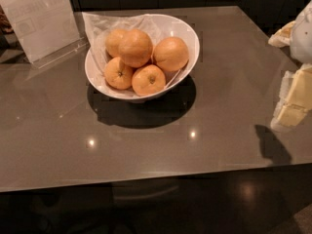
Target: Pick orange from white bowl
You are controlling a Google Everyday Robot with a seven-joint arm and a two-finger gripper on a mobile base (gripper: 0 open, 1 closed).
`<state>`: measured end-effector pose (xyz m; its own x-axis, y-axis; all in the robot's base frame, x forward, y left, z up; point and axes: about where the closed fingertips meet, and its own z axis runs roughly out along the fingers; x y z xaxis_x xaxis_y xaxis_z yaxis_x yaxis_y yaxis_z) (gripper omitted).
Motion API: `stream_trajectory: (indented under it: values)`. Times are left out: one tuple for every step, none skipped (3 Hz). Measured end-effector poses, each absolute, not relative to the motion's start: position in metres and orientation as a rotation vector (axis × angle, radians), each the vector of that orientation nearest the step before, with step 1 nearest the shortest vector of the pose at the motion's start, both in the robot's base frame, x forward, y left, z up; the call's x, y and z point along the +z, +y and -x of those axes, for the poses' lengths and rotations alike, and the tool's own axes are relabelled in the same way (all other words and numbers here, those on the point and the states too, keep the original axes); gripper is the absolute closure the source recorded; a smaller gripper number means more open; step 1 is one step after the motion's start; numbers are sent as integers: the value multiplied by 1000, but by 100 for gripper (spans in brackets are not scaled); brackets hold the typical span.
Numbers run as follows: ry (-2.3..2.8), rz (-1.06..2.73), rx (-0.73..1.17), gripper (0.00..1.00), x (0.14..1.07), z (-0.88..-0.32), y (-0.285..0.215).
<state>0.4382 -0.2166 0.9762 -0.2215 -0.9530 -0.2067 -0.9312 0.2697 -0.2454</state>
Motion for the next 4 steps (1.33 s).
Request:
stream_trajectory:
  values:
    - [2230,1724,-99,0,977,-438,-216]
    - [2152,1742,-38,0,981,-463,-193]
    - [2052,1786,61,0,983,-491,-157]
    - [1969,1815,156,0,987,-518,-122]
